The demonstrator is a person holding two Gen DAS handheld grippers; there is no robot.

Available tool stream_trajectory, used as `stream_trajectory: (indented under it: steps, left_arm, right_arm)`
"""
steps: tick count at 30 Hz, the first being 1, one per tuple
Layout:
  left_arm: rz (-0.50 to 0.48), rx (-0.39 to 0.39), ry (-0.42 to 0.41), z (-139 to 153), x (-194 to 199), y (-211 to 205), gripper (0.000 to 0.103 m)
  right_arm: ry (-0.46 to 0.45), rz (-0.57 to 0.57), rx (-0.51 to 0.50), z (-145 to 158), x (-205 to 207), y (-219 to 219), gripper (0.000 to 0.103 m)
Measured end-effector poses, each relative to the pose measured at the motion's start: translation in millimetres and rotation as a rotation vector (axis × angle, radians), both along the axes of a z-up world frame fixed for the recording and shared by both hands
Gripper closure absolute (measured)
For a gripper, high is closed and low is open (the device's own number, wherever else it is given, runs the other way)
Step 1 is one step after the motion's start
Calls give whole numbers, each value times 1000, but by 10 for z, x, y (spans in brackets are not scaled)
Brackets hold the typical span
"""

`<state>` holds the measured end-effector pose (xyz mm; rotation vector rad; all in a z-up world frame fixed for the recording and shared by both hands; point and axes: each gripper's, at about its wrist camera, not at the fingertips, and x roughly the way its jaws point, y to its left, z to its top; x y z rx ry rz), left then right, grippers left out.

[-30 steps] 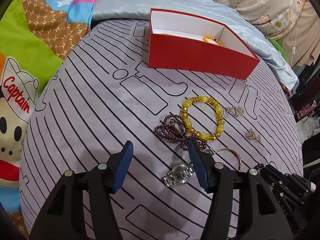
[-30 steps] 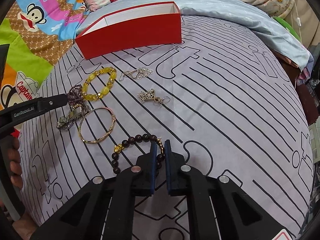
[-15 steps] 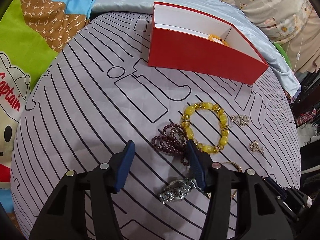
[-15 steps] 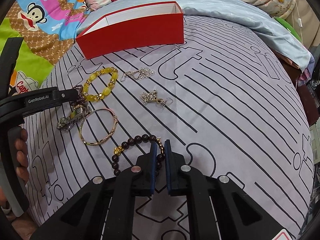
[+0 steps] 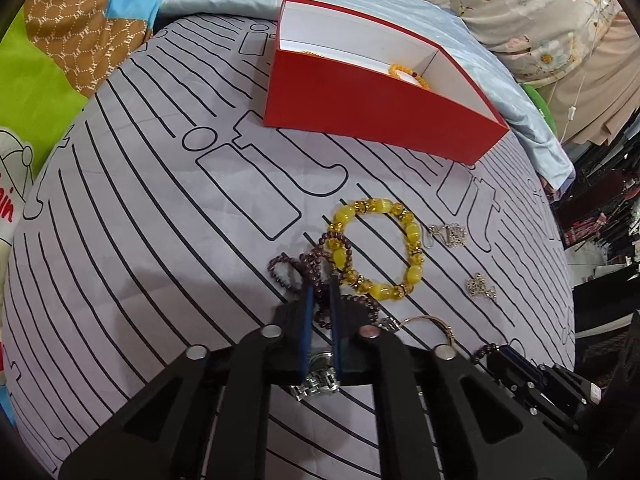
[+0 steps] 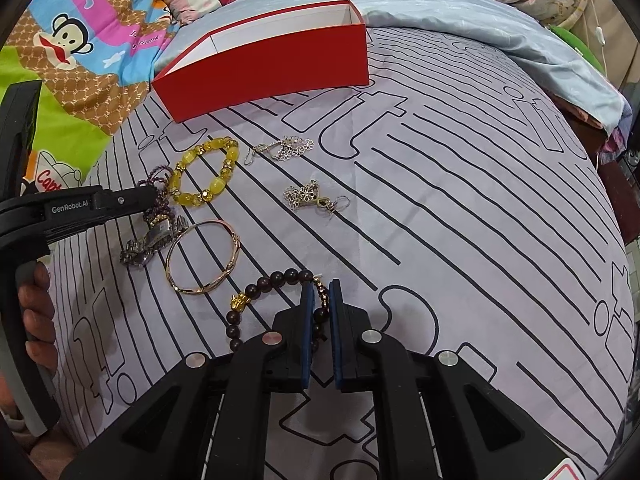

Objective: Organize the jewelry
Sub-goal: 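Grasp the dark brown bead bracelet with the right tool while the left tool grasps the maroon bead strand, then lift both held bead bracelets and carry them into the red box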

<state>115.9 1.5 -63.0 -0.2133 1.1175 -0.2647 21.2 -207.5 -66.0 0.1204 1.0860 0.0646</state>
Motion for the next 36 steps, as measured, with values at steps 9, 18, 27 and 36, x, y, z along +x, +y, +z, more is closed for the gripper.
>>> stream_trajectory:
  steps: [9,18,27,36]
  left_arm:
    - [-20,15,-40,160,-86,1,100]
    - [-35,50,-144,553,-197,-3,100]
    - [-49,44,-220,892,-241,12,100]
    - [-56,35,-278,1148,-123,-23,100]
  right_arm:
    - [-11,2,27,64,-15,9,96]
    - [-76,14,41,338,-9,38,96]
    - [-150,31,51,650,23,49,96]
    - [-242,53,55,1035,239,49,96]
